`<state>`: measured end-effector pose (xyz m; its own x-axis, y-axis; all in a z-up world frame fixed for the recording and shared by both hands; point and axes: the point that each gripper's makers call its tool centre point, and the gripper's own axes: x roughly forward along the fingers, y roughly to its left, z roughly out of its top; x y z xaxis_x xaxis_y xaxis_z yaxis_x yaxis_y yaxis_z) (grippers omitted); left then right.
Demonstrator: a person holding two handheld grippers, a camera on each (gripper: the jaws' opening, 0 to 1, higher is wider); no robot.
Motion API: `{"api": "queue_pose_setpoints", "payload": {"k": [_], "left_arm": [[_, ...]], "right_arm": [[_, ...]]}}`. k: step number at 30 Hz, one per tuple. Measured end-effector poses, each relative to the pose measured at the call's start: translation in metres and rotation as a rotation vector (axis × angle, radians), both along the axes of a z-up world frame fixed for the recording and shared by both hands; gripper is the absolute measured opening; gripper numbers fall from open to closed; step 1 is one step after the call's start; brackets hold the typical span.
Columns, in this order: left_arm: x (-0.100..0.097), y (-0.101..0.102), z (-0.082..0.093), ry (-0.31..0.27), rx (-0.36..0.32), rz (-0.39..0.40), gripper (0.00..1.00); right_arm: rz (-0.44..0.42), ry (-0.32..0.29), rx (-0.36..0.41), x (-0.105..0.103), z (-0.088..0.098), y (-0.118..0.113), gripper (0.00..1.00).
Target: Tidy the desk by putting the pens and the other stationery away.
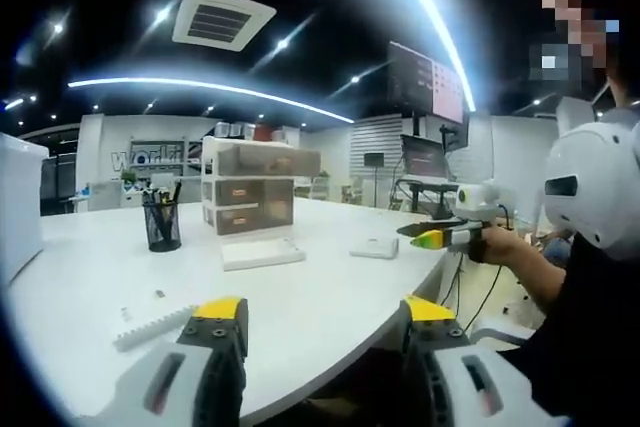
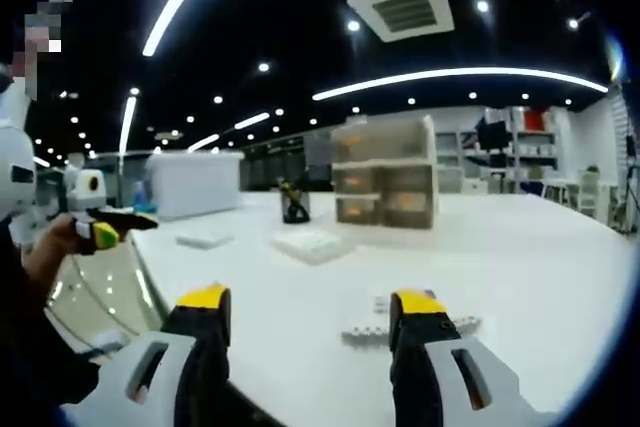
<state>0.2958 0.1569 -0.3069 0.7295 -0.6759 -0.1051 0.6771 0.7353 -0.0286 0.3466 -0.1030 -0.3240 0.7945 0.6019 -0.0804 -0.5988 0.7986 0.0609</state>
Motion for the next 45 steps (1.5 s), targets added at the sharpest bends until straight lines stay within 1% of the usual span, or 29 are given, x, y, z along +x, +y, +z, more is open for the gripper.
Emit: {"api": "queue_pose_setpoints", "payload": {"k": [8, 17, 24, 30, 37, 40, 42, 45], "left_arm": [[0.001, 0.007, -0.002, 0.011, 0.0, 0.02, 0.6], [0.005, 0.023, -0.001, 0.017, 0.004, 0.067, 0.59], [0.01, 0.044, -0.003, 0.026, 0.02, 0.128, 0.59], [0.014, 0.065, -0.006, 0.03, 0.055, 0.196, 0.59], [0.017, 0.086, -0.007, 0.031, 0.055, 0.239, 0.58], [0.02, 0.098, -0.011, 0.036, 0.054, 0.267, 0.58], [0.024, 0.106, -0.017, 0.044, 0.067, 0.294, 0.58], [0.029, 0.113, -0.021, 0.053, 0.061, 0.312, 0.57]], "right_arm": [[0.009, 0.011, -0.004, -0.001, -0.005, 0.004, 0.6], [0.015, 0.013, -0.002, -0.004, -0.007, 0.006, 0.6], [0.017, 0.015, 0.0, -0.006, -0.01, 0.006, 0.6], [0.012, 0.016, -0.011, -0.007, -0.012, 0.005, 0.6], [0.021, 0.016, -0.015, -0.01, -0.01, 0.007, 0.6], [0.039, 0.011, -0.009, -0.014, -0.008, 0.012, 0.6], [0.05, 0.009, -0.007, -0.016, -0.007, 0.015, 0.6], [0.068, 0.01, -0.007, -0.019, -0.007, 0.02, 0.6]]}}
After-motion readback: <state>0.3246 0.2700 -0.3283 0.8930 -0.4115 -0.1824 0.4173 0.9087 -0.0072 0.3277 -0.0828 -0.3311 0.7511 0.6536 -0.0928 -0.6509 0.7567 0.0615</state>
